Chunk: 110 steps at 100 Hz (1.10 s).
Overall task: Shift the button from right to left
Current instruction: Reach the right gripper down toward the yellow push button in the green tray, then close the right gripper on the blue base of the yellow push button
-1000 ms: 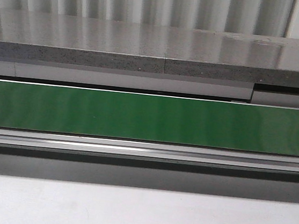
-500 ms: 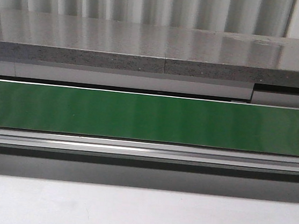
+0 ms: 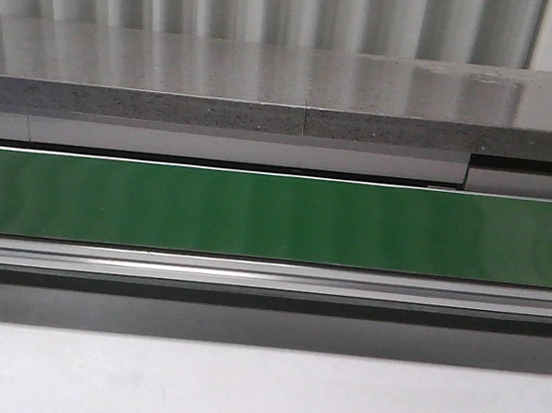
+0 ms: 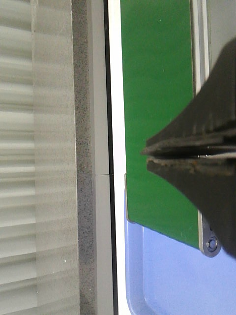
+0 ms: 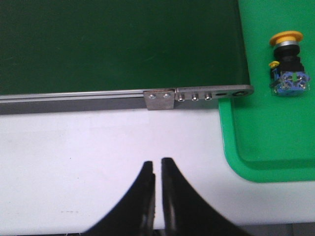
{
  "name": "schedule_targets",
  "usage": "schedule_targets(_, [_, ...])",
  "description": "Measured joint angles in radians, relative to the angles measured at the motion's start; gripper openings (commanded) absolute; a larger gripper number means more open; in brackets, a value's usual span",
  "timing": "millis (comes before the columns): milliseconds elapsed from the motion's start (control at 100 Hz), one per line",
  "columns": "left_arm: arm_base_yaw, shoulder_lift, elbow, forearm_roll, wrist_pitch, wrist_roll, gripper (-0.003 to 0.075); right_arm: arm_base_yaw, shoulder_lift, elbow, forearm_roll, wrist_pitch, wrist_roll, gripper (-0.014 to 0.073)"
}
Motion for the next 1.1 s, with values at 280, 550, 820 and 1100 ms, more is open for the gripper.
schedule_targets(280, [0.000,0.000,0.000,0.000,0.000,0.000,-0.0020,0.000,0.166,-0.114,0.000,0.032,0.000,0.0592])
schedule_targets(550, [0.000,0.000,0.000,0.000,0.000,0.000,-0.0020,-0.030,0.275,-0.230,-0.021,0.044,0.002,0.0592])
schedule_targets(820, [0.000,0.000,0.000,0.000,0.000,0.000,-0.0020,-0.208,0.383,-0.328,-0.047,0.049,0.041,0.0592])
schedule_targets(1100, [0.000,0.000,0.000,0.000,0.000,0.000,-0.0020,-0.361,0.518,-0.421,-0.050,0.088,0.045,0.0592])
